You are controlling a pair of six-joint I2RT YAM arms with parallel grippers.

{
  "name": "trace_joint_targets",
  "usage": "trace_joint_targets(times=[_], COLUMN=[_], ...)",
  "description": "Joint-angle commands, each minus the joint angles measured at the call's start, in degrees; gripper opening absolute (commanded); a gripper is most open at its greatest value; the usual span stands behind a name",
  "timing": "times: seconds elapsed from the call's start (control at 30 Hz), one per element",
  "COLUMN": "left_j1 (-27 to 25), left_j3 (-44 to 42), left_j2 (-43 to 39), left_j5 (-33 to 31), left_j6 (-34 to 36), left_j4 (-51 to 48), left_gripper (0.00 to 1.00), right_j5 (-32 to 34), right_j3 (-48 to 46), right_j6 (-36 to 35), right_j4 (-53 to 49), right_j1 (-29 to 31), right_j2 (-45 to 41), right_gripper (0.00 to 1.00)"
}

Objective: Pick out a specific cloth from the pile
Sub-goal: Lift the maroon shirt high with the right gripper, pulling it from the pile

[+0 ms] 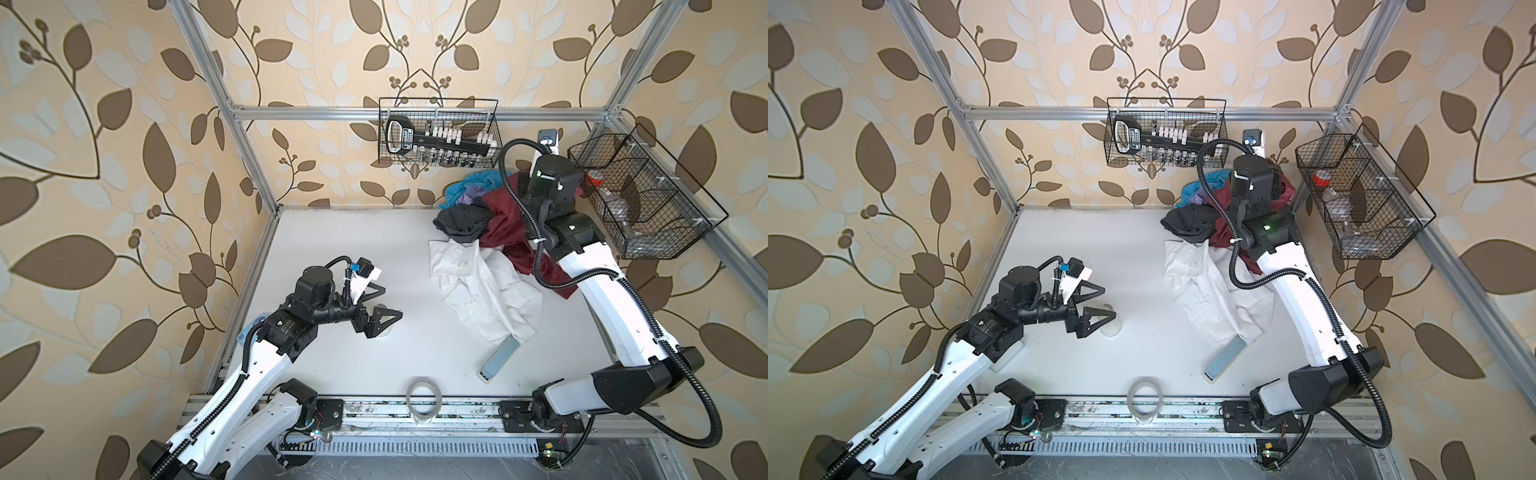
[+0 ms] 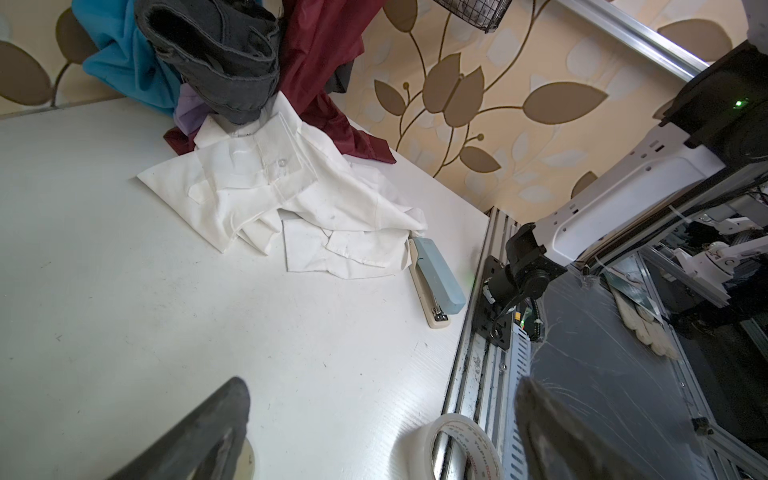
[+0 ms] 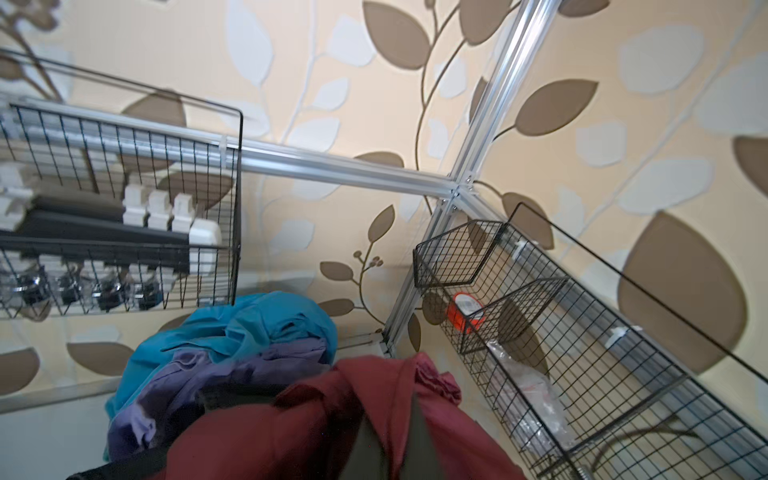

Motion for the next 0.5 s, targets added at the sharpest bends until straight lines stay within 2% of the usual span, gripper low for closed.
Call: trace_joint_targets(times=[0.0, 0.33, 0.47], left_j1=[-0.6, -1.0, -1.0], left_j3=[2.4, 2.5, 2.6], left_j2=[-1.1, -1.0, -1.0], left_j5=[-0.7, -0.7, -0.9], left_j6=[1.0, 1.0, 1.1], left_j4=[0.1, 0.0, -0.1], left_gripper=[0.99, 0.99, 0.99], right_j5=[3.5, 4.8, 4.5], right_j3=[4.3, 9.7, 14.9], right_j6=[-4.0, -9.3, -11.3], right_j4=[8.4, 13.7, 14.6], right_j1=[0.0, 0.2, 0.8], right_j2=[-1.5, -2.8, -2.0], right_gripper=[0.00, 0.00, 0.00])
